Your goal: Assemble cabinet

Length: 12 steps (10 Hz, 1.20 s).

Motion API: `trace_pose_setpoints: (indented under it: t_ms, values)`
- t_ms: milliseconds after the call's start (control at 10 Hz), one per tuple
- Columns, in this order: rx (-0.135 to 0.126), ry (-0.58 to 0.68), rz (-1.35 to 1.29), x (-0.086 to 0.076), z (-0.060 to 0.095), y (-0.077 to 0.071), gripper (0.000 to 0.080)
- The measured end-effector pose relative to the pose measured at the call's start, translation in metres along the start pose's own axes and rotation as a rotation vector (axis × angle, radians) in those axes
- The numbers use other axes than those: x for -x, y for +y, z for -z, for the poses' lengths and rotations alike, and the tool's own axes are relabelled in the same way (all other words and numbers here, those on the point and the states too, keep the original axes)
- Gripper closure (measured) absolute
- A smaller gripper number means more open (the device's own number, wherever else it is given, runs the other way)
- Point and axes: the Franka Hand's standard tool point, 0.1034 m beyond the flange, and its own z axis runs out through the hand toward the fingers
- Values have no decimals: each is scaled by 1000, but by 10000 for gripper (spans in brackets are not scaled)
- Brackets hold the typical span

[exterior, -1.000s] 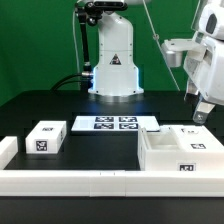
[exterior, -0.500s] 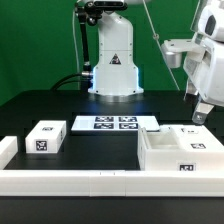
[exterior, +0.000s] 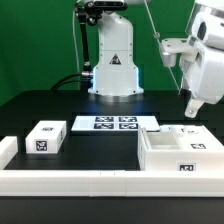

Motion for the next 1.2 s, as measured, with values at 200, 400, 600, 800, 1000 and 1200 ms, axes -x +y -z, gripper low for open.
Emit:
trace_pose_setpoints:
  t_ms: [200,400,600,800,1000,1200]
  values:
    - [1,0,0,0,0,1,151]
    - [3,-2,-11,-2,0,1,151]
    - [45,8,-29,-19,8,1,151]
    - [69,36,-14,-24,6,-7,151]
    - [63,38,-3,-22,5,-7,151]
    - [63,37,-2,-22,5,-8,151]
